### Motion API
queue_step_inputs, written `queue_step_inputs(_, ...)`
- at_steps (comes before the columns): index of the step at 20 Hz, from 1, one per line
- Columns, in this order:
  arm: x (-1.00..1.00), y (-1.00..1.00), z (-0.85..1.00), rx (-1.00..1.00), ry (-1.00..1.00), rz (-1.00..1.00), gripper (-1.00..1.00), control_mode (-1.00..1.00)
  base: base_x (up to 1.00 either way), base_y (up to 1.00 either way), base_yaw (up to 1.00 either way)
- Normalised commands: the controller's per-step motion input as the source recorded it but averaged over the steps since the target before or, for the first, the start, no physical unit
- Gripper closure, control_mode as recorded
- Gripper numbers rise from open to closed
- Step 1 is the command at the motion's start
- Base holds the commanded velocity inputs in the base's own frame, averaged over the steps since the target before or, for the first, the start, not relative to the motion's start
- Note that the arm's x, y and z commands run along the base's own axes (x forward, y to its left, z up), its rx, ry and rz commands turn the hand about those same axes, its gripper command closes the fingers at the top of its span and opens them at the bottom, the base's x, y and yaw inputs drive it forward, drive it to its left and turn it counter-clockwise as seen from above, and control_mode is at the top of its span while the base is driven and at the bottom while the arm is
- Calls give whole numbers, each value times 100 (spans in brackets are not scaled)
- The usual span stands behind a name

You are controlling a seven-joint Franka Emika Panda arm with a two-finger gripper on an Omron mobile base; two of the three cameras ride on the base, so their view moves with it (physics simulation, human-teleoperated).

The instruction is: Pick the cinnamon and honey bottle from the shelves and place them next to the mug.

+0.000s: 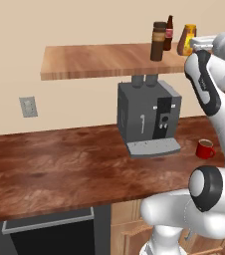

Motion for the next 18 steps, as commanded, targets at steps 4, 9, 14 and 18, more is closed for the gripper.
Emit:
queue_step_inputs(4,0,0,0,0,0,0,-100,-100,0,0,0)
queue_step_inputs(9,6,4,0,0,9,1,-100,-100,0,0,0)
queue_step_inputs(14,0,0,-4,0,7,4,-100,-100,0,0,0)
queue_step_inputs(18,0,0,0,0,0,0,-100,-100,0,0,0)
